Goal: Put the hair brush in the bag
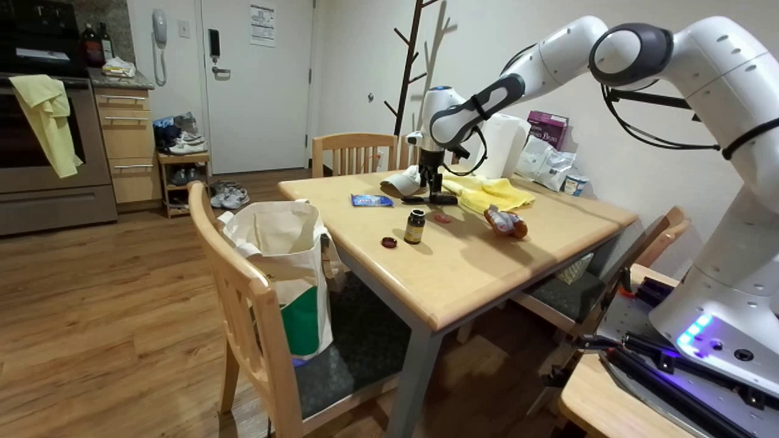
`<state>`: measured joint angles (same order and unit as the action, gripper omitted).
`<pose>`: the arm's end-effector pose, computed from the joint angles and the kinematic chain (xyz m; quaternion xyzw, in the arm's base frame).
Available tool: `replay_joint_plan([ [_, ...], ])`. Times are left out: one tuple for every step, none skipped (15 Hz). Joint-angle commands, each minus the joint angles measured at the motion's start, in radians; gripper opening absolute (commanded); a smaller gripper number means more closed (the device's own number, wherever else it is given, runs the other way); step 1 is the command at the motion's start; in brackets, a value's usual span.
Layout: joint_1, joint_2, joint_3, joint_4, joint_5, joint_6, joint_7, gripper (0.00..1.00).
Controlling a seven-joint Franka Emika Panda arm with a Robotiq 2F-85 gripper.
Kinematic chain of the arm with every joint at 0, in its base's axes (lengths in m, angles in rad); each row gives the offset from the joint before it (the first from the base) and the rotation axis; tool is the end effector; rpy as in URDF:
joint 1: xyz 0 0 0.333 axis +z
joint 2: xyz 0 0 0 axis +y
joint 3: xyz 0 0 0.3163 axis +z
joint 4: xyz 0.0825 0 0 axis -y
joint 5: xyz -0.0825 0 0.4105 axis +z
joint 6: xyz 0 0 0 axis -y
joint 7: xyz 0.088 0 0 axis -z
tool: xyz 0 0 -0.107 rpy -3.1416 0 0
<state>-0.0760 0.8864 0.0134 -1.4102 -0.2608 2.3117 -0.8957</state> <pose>0.7472 -0.0537 0.1531 0.8731 0.4788 -0.0353 0.0847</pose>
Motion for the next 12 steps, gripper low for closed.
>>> replay_joint_plan([
  [0.004, 0.029, -0.012, 0.100, -0.023, -0.010, -0.011, 1.00],
  [0.000, 0.038, -0.003, 0.125, -0.017, -0.031, -0.032, 1.00],
  [0.000, 0.045, 0.001, 0.146, -0.010, -0.057, -0.037, 1.00],
  [0.000, 0.057, 0.004, 0.167, -0.007, -0.091, -0.049, 1.00],
  [-0.004, 0.069, 0.011, 0.187, -0.001, -0.126, -0.066, 1.00],
  [-0.003, 0.083, 0.010, 0.208, 0.000, -0.156, -0.071, 1.00],
  [-0.005, 0.105, 0.011, 0.238, 0.004, -0.198, -0.084, 1.00],
  [-0.008, 0.124, 0.013, 0.264, 0.008, -0.234, -0.098, 1.00],
  [-0.010, 0.145, 0.013, 0.291, 0.013, -0.267, -0.106, 1.00],
  [-0.012, 0.163, 0.013, 0.316, 0.016, -0.294, -0.113, 1.00],
  [-0.012, 0.180, 0.013, 0.337, 0.017, -0.313, -0.121, 1.00],
  [-0.015, 0.196, 0.016, 0.358, 0.019, -0.328, -0.135, 1.00],
])
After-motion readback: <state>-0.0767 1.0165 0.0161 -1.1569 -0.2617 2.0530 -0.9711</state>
